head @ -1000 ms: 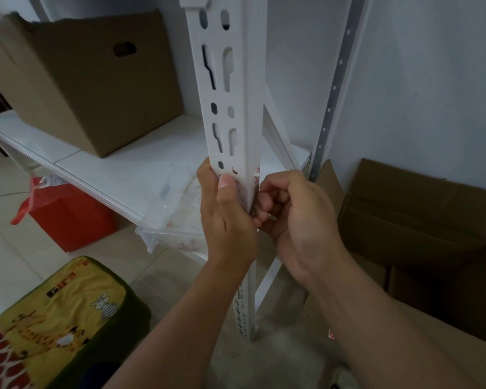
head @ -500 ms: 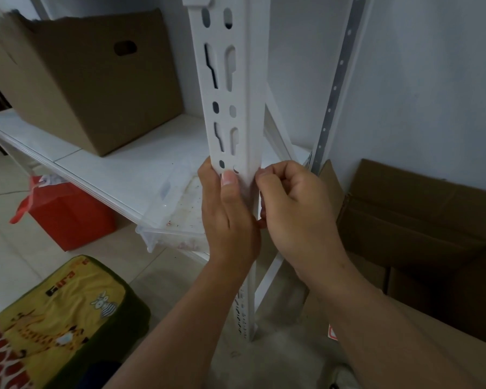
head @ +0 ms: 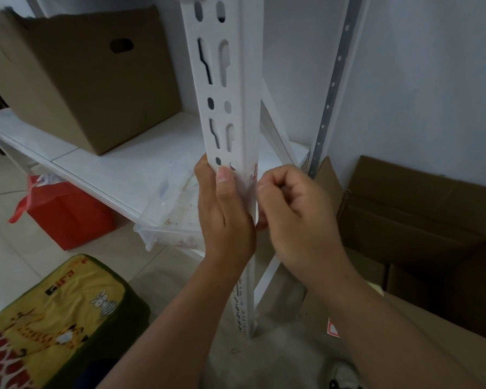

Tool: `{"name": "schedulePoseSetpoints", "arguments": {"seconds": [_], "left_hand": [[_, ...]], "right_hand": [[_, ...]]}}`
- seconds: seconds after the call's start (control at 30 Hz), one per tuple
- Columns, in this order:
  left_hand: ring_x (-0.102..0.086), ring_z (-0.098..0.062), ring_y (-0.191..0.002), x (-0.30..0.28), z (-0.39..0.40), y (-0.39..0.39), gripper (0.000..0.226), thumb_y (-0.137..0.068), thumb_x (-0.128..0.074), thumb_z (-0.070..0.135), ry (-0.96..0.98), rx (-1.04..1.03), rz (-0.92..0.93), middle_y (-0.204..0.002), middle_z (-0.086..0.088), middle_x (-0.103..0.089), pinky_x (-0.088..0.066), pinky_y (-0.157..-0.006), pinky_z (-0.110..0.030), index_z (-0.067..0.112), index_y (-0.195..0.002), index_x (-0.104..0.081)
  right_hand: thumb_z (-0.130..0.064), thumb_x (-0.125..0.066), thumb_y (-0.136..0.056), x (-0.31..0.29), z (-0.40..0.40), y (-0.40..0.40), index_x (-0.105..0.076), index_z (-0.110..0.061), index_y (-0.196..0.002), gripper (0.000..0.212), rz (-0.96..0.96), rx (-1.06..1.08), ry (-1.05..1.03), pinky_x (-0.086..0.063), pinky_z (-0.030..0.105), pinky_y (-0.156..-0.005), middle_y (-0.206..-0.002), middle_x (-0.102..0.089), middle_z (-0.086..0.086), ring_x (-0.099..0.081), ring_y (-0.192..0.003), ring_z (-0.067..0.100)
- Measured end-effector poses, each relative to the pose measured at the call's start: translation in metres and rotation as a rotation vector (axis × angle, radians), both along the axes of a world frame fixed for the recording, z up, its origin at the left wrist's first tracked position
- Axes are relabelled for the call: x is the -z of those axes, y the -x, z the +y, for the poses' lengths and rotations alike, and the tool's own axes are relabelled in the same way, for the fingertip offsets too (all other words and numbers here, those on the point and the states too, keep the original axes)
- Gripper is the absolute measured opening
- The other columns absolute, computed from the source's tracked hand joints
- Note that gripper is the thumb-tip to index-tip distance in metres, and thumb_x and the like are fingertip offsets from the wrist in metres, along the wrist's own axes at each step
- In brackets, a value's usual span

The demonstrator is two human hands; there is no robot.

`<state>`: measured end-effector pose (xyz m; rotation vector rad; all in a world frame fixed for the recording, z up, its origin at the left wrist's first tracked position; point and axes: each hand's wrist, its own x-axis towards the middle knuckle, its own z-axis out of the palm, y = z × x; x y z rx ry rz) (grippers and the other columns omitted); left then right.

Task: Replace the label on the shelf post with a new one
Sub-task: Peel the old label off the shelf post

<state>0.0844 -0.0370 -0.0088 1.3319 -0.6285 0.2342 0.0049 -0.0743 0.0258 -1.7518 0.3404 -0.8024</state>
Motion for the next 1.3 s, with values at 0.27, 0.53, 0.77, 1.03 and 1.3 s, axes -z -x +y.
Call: {"name": "schedulePoseSetpoints", "arguments": {"seconds": [0.27, 0.53, 0.77, 1.03, 1.3], "left_hand": [[-0.051, -0.017, -0.072, 0.000, 0.001, 0.002, 0.028, -0.091, -0.023, 0.048, -0.023, -0.006, -0.002, -0.081, 0.001, -0.048, -0.046, -0.061, -0.033, 0.026, -0.095, -0.039], [-0.055, -0.020, -0.075, 0.000, 0.002, -0.001, 0.020, -0.093, -0.024, 0.046, -0.034, -0.001, -0.036, -0.083, 0.002, -0.051, -0.050, -0.059, -0.040, 0.033, -0.097, -0.039], [-0.056, -0.017, -0.078, 0.002, 0.001, 0.000, 0.023, -0.091, -0.025, 0.050, -0.037, -0.009, -0.006, -0.085, 0.004, -0.051, -0.052, -0.063, -0.034, 0.033, -0.096, -0.039], [-0.048, -0.009, -0.063, 0.000, 0.002, 0.001, 0.020, -0.093, -0.023, 0.046, -0.039, -0.034, -0.028, -0.071, 0.010, -0.045, -0.042, -0.054, -0.029, 0.033, -0.091, -0.039], [-0.041, -0.024, -0.119, -0.001, 0.011, 0.020, 0.054, -0.092, -0.036, 0.026, -0.137, -0.273, -0.177, -0.127, -0.021, -0.041, -0.033, -0.098, -0.013, -0.005, -0.137, -0.035]], "right_hand": [[-0.033, -0.050, -0.095, 0.003, -0.007, -0.005, -0.060, -0.012, -0.086, 0.025, 0.027, -0.013, -0.146, -0.052, 0.018, -0.054, -0.056, -0.054, -0.013, -0.056, -0.054, 0.002], [-0.030, -0.044, -0.098, 0.017, -0.008, -0.011, -0.050, -0.025, -0.102, 0.009, -0.014, 0.184, 0.491, -0.047, 0.001, -0.071, -0.085, -0.053, -0.022, -0.057, -0.069, -0.006], [-0.034, -0.041, -0.098, 0.017, -0.014, -0.011, -0.055, -0.010, -0.106, 0.029, 0.014, 0.198, 0.712, -0.046, 0.008, -0.065, -0.092, -0.065, 0.000, -0.056, -0.071, 0.004], [-0.026, -0.039, -0.100, 0.018, -0.004, -0.002, -0.044, -0.023, -0.095, 0.008, -0.080, 0.012, 0.436, -0.050, 0.026, -0.054, -0.072, -0.048, -0.014, -0.055, -0.067, 0.012], [-0.017, -0.040, -0.101, 0.013, -0.013, 0.010, -0.053, -0.012, -0.094, 0.016, -0.094, -0.131, -0.002, -0.055, 0.031, -0.065, -0.069, -0.057, -0.001, -0.058, -0.067, 0.020]]}}
